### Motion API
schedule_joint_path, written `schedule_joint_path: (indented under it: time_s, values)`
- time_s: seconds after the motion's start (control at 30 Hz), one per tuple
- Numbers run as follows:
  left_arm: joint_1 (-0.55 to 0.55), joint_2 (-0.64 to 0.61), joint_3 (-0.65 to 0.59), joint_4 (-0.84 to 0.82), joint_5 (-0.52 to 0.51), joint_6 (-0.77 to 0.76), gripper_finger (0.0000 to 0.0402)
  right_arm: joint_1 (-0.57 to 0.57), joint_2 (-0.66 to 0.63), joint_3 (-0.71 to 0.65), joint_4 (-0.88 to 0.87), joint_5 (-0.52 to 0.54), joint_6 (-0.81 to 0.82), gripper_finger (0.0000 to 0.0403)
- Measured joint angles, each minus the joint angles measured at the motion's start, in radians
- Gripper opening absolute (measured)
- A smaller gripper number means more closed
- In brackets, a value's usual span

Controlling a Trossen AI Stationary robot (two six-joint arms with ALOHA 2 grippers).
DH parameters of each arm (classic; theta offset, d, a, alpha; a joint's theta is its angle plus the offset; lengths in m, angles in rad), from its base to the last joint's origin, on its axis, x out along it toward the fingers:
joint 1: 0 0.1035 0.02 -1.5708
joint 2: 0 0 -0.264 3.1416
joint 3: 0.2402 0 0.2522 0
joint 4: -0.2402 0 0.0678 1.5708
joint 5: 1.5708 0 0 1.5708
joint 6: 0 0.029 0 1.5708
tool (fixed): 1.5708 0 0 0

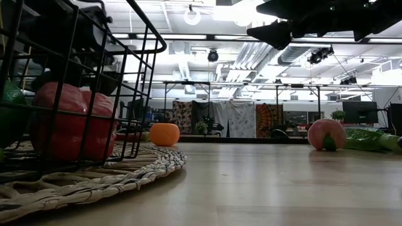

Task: Build produce basket
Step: Put the orange mango into the black wire basket

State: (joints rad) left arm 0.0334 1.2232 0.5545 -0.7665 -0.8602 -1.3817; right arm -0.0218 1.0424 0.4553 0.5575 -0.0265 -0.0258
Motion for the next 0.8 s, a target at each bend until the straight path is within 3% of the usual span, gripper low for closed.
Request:
schedule_joint_path:
  time_s: [0.43, 0.8]
  values:
    - [-0.026, 0.109, 0.000, 0.011, -0.047, -0.192, 0.0298, 0.000, 0.000, 0.000, 0.000, 0.000, 0.000, 0.0387]
    - [0.051, 0.252, 0.002, 0.039, 0.030, -0.228, 0.0298, 0.000, 0.000, 0.000, 0.000, 0.000, 0.000, 0.0387]
